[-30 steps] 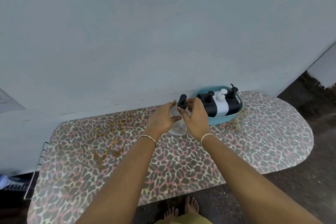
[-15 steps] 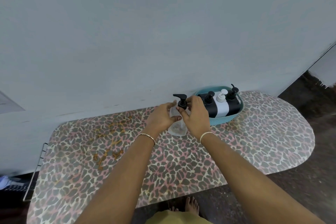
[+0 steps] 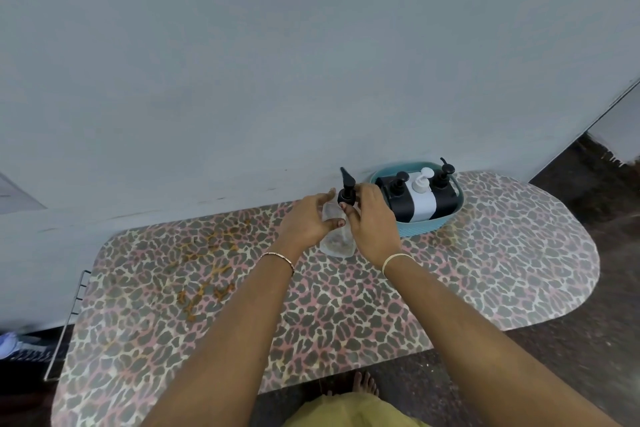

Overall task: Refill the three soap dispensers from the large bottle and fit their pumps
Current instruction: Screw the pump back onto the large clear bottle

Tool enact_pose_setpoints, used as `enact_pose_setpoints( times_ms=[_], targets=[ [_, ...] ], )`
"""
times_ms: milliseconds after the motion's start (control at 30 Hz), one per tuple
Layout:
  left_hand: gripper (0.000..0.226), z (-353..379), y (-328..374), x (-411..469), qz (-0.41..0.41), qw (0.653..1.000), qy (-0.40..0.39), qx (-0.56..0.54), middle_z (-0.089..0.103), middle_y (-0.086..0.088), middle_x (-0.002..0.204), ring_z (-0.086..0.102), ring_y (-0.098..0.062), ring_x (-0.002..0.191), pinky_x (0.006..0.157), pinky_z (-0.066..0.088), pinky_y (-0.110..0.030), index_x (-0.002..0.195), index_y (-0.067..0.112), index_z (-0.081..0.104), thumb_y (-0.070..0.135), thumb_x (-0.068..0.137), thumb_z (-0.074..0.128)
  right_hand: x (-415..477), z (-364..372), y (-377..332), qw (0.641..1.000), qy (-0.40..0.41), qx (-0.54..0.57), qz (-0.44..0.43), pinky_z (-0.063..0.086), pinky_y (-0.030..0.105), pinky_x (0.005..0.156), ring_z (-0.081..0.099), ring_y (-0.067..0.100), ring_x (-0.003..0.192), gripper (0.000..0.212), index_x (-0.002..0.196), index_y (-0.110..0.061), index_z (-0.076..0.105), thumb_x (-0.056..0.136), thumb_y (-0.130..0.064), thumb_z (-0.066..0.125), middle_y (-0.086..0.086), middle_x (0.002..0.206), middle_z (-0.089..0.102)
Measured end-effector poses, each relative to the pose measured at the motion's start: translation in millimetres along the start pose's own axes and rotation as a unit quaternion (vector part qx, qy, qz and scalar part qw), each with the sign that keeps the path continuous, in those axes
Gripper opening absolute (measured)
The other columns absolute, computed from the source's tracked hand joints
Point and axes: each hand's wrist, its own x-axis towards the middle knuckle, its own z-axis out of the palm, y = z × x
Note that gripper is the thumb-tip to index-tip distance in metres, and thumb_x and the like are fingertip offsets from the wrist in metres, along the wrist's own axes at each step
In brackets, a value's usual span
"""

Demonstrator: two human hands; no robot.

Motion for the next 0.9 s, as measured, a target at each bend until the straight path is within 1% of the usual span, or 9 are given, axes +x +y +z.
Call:
enact_pose_setpoints(
  times_ms=[100, 167, 233, 333, 467, 633, 733, 800, 900],
  targets=[
    [0.073, 0, 0, -1, 0.0, 1.0, 0.002, -0.011, 0.062, -0.003, 0.129, 0.06, -0.021, 0.113, 0.078, 0.046, -0.027, 0.144, 0.027, 0.04, 0.04, 0.081, 0.073, 1, 1, -1, 0.997, 0.027, 0.046, 0.048, 0.046, 0.028, 0.074, 0.056, 0.015, 0.09, 0.027, 0.102, -0.012, 0.049, 0.09, -0.029, 0.065, -0.004, 0.101, 0.049],
    [0.073, 1, -1, 0, 0.003, 1.0, 0.004, -0.006, 0.059, 0.0, 0.134, 0.059, -0.02, 0.115, 0.08, 0.048, -0.028, 0.144, 0.027, 0.04, 0.041, 0.081, 0.073, 1, 1, -2, 0.996, 0.025, 0.071, 0.053, 0.048, 0.027, 0.08, 0.056, 0.011, 0.098, 0.033, 0.111, -0.015, 0.049, 0.088, -0.031, 0.067, -0.004, 0.109, 0.051],
    [0.073, 1, -1, 0, 0.005, 1.0, 0.001, -0.009, 0.056, 0.001, 0.137, 0.059, -0.02, 0.116, 0.084, 0.048, -0.03, 0.145, 0.027, 0.039, 0.041, 0.082, 0.072, 0, 2, 0, 0.999, 0.005, 0.045, 0.023, 0.048, 0.027, 0.083, 0.055, 0.01, 0.105, 0.04, 0.127, -0.014, 0.047, 0.092, -0.03, 0.06, -0.001, 0.124, 0.049],
    [0.073, 2, -1, 0, -0.001, 1.0, 0.0, -0.012, 0.062, -0.004, 0.129, 0.06, -0.023, 0.112, 0.08, 0.047, -0.03, 0.145, 0.027, 0.038, 0.041, 0.082, 0.072, -2, 5, 3, 0.999, -0.012, -0.032, -0.011, 0.052, 0.034, 0.075, 0.057, 0.019, 0.105, 0.034, 0.128, -0.011, 0.049, 0.098, -0.025, 0.05, 0.001, 0.132, 0.045],
    [0.072, 3, -2, -1, 0.002, 1.0, -0.001, -0.015, 0.059, -0.002, 0.133, 0.06, -0.021, 0.113, 0.076, 0.044, -0.025, 0.145, 0.027, 0.038, 0.038, 0.083, 0.072, 2, 3, 0, 1.0, 0.011, -0.007, 0.02, 0.049, 0.031, 0.073, 0.059, 0.018, 0.093, 0.025, 0.111, -0.011, 0.053, 0.092, -0.026, 0.061, 0.0, 0.115, 0.051],
    [0.069, 5, 0, -5, 0.005, 1.0, 0.004, -0.023, 0.061, -0.013, 0.127, 0.058, -0.028, 0.115, 0.081, 0.047, -0.029, 0.146, 0.025, 0.039, 0.033, 0.085, 0.07, 7, 2, -5, 0.991, 0.041, 0.063, 0.111, 0.05, 0.029, 0.077, 0.057, 0.009, 0.091, 0.038, 0.098, -0.019, 0.053, 0.077, -0.04, 0.076, -0.008, 0.099, 0.053],
    [0.07, 4, -2, -2, 0.003, 1.0, 0.0, -0.005, 0.054, -0.002, 0.14, 0.066, -0.025, 0.098, 0.061, 0.047, -0.02, 0.147, 0.03, 0.034, 0.035, 0.087, 0.068, 2, 1, -2, 0.996, 0.015, 0.072, 0.059, 0.048, 0.026, 0.081, 0.056, 0.009, 0.099, 0.038, 0.11, -0.017, 0.054, 0.082, -0.035, 0.071, -0.005, 0.109, 0.053],
    [0.07, 3, -1, -1, 0.003, 1.0, -0.005, 0.0, 0.049, 0.001, 0.144, 0.068, -0.024, 0.091, 0.061, 0.047, -0.021, 0.148, 0.031, 0.032, 0.037, 0.088, 0.066, -3, 2, 3, 0.999, -0.012, 0.036, 0.004, 0.047, 0.027, 0.085, 0.054, 0.013, 0.108, 0.037, 0.123, -0.011, 0.052, 0.091, -0.026, 0.062, 0.0, 0.122, 0.052],
    [0.071, 4, 1, -2, 0.005, 1.0, -0.004, 0.0, 0.052, -0.001, 0.141, 0.063, -0.02, 0.103, 0.07, 0.045, -0.022, 0.148, 0.03, 0.032, 0.038, 0.087, 0.067, -4, 4, 8, 1.0, -0.013, 0.02, -0.009, 0.048, 0.031, 0.087, 0.055, 0.017, 0.11, 0.03, 0.125, -0.01, 0.053, 0.096, -0.017, 0.053, 0.001, 0.125, 0.054]
  ],
)
